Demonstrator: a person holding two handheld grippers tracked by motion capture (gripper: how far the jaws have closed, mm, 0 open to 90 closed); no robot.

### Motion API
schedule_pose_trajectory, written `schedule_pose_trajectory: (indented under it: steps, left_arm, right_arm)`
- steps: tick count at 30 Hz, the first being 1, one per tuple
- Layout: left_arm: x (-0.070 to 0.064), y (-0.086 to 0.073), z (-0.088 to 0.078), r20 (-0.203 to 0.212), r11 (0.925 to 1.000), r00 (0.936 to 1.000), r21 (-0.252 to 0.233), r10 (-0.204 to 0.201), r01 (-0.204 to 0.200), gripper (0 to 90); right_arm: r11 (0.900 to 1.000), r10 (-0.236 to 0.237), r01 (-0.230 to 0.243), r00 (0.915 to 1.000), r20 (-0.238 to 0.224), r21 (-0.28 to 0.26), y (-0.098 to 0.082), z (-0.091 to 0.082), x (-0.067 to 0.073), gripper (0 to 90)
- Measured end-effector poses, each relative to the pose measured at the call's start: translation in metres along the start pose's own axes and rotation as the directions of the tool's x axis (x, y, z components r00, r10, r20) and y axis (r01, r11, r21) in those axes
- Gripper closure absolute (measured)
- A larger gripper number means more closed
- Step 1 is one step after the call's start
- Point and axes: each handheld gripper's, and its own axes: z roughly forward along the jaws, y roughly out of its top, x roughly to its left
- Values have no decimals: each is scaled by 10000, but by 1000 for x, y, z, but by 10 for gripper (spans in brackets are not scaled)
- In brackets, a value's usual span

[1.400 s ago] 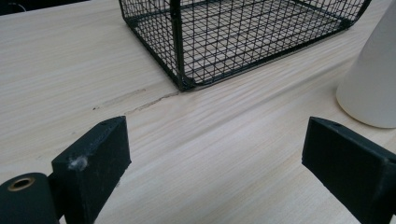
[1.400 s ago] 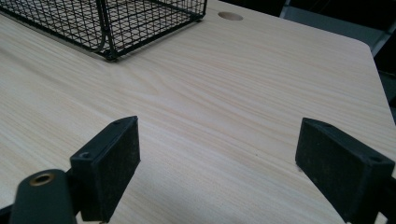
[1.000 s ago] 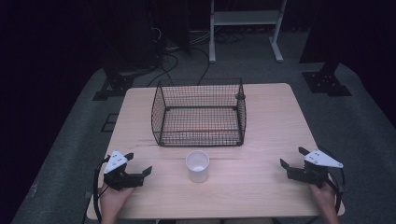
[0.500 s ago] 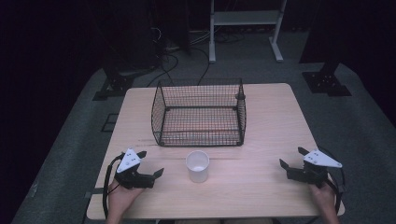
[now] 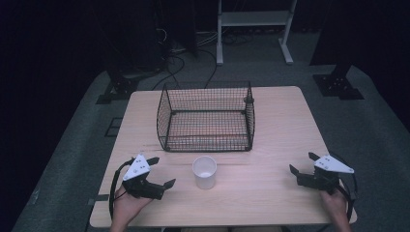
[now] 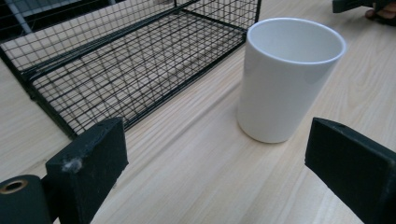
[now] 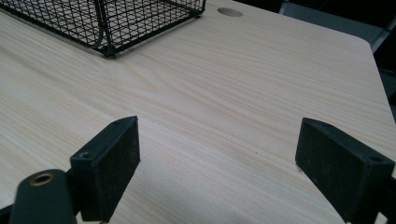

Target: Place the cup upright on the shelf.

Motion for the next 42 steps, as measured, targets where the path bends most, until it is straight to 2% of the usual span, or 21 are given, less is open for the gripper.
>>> schedule_pose_trajectory:
  steps: [4, 7, 11, 16, 28, 31, 42]
  left_arm:
    - [-4, 4, 2, 207, 9999, 9997, 35, 141, -142, 36]
    - [-5, 4, 6, 374, 9998, 9992, 153, 103, -108, 36]
    - [-9, 7, 10, 562, 9989, 9978, 309, 346, -364, 36]
    - [-14, 10, 15, 828, 9984, 9958, 350, 402, -433, 28]
    - [-26, 23, 35, 1545, 9920, 9845, 819, 827, -962, 26]
    - [-28, 25, 39, 1595, 9896, 9826, 917, 952, -1108, 26]
    - [-30, 30, 56, 1849, 9833, 9776, 1315, 1002, -1257, 25]
  right_arm:
    - [10000, -12, 12, 10000, -3, 5, 0, 0, 0, 131]
    - [10000, 29, -29, 10000, -10, -10, 0, 0, 0, 131]
    - [10000, -3, 3, 10000, -7, -1, 0, 0, 0, 131]
    - [10000, -8, 8, 10000, -9, 7, 0, 0, 0, 131]
    - [10000, -23, 23, 10000, -30, 20, 0, 0, 0, 131]
    - [10000, -10, 10, 10000, -24, 17, 0, 0, 0, 131]
    - [10000, -16, 16, 10000, -48, 12, 0, 0, 0, 131]
